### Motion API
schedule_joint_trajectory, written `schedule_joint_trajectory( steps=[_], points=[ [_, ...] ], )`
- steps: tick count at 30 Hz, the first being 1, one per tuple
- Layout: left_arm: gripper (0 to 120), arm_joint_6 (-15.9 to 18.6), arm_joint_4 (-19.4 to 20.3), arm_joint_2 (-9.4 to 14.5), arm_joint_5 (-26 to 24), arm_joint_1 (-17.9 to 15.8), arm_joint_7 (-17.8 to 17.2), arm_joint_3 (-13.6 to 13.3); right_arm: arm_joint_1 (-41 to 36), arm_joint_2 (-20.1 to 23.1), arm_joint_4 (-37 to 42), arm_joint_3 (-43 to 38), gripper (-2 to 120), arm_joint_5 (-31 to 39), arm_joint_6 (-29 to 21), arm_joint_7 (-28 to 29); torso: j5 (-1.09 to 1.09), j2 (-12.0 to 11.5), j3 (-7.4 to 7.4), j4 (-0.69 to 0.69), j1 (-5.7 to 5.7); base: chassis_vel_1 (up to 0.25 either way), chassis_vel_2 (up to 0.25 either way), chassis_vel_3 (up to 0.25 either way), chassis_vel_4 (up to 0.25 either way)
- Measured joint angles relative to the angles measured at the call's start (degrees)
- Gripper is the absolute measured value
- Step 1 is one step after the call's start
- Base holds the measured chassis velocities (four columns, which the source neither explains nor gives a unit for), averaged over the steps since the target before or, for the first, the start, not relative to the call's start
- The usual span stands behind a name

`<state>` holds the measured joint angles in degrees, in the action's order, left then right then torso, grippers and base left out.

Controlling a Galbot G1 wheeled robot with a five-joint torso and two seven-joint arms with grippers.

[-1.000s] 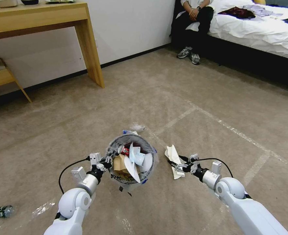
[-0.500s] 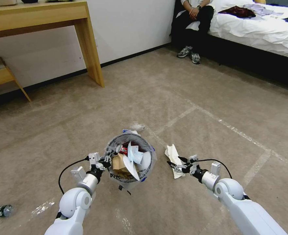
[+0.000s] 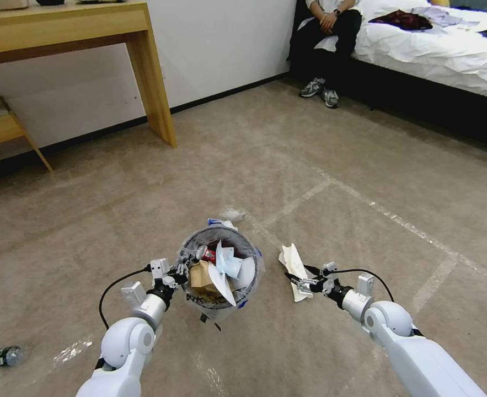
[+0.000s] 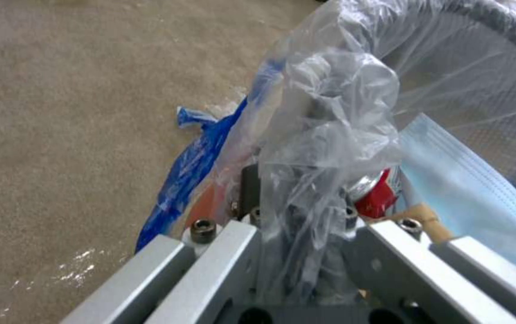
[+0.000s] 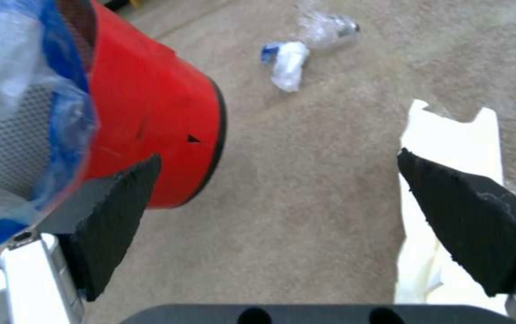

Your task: Pick up the trash bin and place the garbage on the floor into it.

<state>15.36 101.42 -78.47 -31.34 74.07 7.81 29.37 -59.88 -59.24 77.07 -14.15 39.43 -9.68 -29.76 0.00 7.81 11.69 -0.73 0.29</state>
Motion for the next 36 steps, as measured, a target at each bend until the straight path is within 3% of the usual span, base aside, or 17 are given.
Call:
schedule_joint_trajectory(
  steps=[17,36],
  points=[
    [1,-0.2,-0.2,-0.3,0.1,0.2,0.0,0.5,6.5,-3.9,-9.6,5.0,100,-3.6,-3.2,6.0,0.0,0.0,0.02,0.0,0.03,0.0,0.0,0.0,0.0],
    [1,-0.2,0.2,-1.0,0.1,0.3,0.3,0.8,14.1,-10.1,-21.7,8.4,100,-6.6,-3.5,7.1,0.0,0.1,0.04,-0.01,0.04,0.0,0.0,0.0,0.0]
  ],
)
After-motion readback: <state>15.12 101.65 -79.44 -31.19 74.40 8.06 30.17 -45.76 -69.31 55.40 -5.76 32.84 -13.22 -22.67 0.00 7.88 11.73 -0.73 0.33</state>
